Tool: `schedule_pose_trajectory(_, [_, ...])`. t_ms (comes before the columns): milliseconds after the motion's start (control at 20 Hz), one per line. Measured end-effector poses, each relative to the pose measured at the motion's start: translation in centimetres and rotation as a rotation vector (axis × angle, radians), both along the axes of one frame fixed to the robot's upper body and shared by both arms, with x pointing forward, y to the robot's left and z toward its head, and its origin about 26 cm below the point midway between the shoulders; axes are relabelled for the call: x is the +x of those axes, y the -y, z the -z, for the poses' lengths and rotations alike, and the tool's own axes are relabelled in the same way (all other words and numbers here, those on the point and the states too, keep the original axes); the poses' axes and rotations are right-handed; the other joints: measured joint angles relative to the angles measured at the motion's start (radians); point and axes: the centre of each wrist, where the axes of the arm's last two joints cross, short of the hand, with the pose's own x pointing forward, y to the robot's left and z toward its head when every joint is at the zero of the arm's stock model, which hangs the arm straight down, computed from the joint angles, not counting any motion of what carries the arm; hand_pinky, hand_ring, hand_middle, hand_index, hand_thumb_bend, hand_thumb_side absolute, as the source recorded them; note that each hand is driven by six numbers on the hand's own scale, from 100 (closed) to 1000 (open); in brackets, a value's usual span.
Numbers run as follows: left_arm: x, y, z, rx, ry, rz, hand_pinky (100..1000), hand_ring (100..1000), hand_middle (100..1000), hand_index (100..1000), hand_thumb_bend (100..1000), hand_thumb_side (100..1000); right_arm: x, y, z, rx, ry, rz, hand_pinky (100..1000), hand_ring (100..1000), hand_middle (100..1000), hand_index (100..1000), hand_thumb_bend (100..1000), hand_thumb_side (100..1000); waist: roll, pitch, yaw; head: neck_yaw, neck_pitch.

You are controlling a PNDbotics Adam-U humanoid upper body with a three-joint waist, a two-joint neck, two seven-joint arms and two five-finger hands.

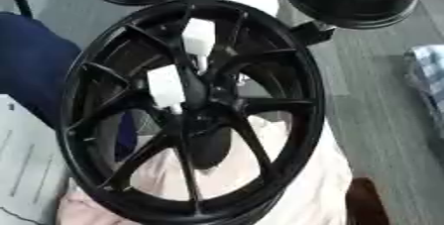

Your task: Pull the pin out of the wheel hub.

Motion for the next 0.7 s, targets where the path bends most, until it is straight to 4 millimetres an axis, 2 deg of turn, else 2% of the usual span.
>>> schedule_pose_trajectory(350, [-0.9, 2.0, -2.9, 0.305, -0.016, 0.027, 733, 713, 700, 832, 208, 649, 0.0, -0.2, -0.3, -0.014, -0.006, -0.014, 704, 799, 572, 653, 100, 533, 0.002, 0.009, -0.023, 0.01, -0.01])
schedule_pose_trajectory(500, [-1.4, 2.7, -3.9, 0.416, -0.047, 0.063, 733, 715, 702, 834, 210, 654, 0.2, -0.3, -0.4, -0.015, -0.002, -0.02, 704, 799, 572, 653, 100, 534, 0.002, 0.015, -0.024, 0.012, -0.016])
schedule_pose_trajectory(700, [-1.8, 4.8, -4.3, 0.511, -0.124, 0.133, 733, 715, 702, 834, 210, 654, 0.1, -0.3, -0.5, -0.015, -0.001, -0.018, 704, 799, 572, 653, 100, 534, -0.004, 0.015, -0.004, 0.001, -0.018])
